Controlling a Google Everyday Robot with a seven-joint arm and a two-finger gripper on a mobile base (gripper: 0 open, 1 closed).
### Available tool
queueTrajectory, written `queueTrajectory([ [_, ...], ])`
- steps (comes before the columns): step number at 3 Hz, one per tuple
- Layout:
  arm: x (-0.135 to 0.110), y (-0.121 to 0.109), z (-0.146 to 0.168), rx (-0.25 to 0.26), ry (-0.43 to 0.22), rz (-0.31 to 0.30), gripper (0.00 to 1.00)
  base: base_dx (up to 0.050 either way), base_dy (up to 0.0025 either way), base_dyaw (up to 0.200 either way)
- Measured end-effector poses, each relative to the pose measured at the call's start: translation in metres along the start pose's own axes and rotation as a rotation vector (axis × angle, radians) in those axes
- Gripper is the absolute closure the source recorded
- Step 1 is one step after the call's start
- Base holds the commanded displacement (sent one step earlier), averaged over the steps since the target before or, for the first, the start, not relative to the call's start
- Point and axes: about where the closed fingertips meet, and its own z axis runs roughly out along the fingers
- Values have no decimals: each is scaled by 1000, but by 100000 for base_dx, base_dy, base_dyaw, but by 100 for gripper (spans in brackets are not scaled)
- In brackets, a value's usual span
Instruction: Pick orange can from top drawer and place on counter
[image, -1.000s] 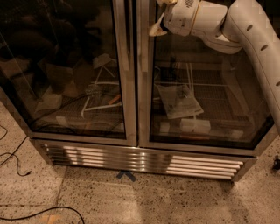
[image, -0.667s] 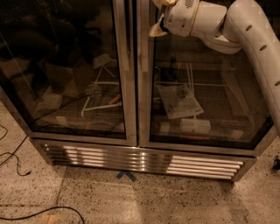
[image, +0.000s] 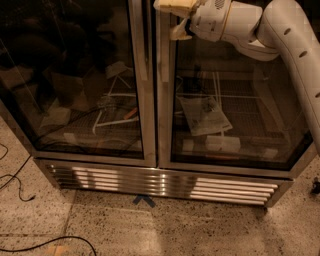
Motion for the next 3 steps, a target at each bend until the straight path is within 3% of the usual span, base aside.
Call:
queueTrajectory([
  [1,1,1,0,0,0,0,96,0,0,0],
  [3,0,6,-2,-2,-16,-5,100,0,0,0],
])
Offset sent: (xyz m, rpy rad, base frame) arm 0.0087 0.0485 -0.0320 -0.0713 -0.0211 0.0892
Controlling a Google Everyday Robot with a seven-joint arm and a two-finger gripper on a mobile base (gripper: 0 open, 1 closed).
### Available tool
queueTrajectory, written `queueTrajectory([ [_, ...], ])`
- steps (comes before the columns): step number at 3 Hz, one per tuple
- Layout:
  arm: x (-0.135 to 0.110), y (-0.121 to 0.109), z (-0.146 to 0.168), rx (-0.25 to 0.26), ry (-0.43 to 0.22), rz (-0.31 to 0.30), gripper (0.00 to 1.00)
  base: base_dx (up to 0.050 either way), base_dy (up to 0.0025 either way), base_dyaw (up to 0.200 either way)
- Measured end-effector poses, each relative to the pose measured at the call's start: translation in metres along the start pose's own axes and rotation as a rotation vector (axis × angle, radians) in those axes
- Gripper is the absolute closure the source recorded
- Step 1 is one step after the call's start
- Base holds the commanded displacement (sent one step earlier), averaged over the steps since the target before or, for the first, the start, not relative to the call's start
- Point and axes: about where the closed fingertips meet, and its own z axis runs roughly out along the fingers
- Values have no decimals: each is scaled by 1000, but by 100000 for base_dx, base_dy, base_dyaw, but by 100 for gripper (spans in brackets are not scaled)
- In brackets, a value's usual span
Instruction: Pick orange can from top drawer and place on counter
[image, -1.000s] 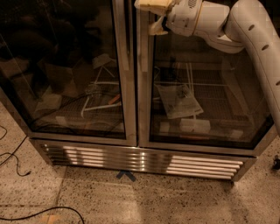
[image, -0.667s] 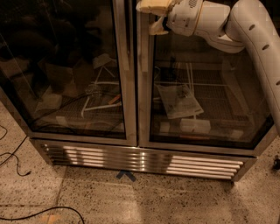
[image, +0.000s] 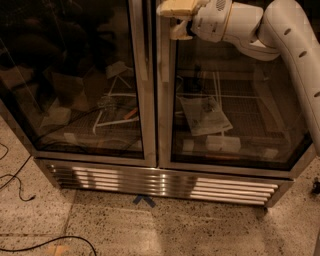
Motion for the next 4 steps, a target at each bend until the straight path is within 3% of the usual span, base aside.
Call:
queueTrajectory([
  [4,3,6,-6,-4,-10,0,100,0,0,0],
])
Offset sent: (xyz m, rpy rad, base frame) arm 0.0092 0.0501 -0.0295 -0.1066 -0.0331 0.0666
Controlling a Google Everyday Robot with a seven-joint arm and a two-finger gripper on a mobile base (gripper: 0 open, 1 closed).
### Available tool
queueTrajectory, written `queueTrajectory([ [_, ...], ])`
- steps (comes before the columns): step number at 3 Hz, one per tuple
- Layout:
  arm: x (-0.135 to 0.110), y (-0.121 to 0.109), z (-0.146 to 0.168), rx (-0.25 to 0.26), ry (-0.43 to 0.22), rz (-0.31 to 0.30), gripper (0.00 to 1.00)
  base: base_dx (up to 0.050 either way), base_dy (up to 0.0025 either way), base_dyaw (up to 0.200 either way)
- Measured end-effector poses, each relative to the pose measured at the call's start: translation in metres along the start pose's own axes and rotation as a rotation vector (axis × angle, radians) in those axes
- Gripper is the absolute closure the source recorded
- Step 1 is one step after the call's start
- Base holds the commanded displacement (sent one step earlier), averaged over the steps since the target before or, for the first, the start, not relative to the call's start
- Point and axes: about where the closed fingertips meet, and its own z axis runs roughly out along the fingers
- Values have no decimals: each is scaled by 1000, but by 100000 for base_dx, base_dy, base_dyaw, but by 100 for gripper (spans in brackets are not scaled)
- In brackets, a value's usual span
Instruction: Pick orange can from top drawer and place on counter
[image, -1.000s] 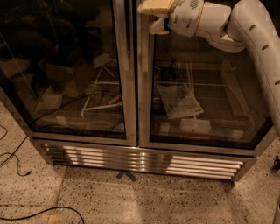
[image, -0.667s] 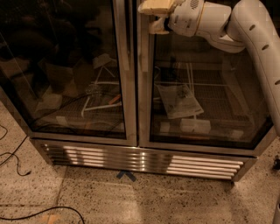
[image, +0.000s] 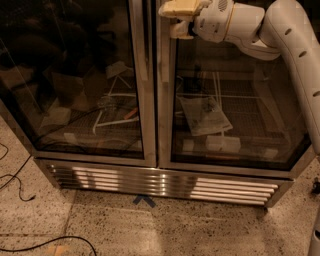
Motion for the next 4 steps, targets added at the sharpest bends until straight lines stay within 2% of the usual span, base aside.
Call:
queueTrajectory([
  [3,-1,6,-2,-13,-23,8,100,0,0,0],
  [4,-1,6,-2,-13,-24,8,100,-4751,0,0],
])
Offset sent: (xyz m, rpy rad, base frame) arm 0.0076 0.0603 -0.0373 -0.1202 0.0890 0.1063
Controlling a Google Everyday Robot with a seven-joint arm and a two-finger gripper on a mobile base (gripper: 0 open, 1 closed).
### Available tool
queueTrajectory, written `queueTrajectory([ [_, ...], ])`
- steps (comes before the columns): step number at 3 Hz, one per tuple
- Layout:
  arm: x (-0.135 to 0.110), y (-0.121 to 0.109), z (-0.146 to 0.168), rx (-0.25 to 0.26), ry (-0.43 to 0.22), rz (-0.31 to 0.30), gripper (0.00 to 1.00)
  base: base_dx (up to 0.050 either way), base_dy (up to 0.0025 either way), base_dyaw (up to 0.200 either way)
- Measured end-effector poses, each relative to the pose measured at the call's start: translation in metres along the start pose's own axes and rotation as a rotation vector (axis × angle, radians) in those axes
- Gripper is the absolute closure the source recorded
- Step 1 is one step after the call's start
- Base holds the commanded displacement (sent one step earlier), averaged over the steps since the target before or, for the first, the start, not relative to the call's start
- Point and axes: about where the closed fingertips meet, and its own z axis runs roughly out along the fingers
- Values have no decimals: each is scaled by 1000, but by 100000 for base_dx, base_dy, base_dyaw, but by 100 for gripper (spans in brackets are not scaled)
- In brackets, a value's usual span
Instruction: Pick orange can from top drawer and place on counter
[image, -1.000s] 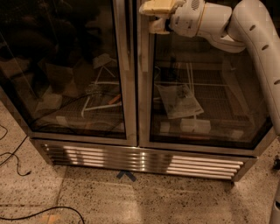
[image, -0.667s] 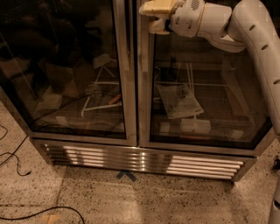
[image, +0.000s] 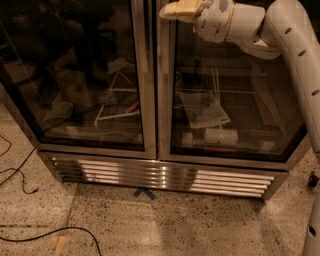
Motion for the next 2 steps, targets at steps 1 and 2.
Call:
queueTrajectory([
  [1,0,0,0,0,0,0,96,0,0,0],
  [2,0,0,0,0,0,0,73,0,0,0],
])
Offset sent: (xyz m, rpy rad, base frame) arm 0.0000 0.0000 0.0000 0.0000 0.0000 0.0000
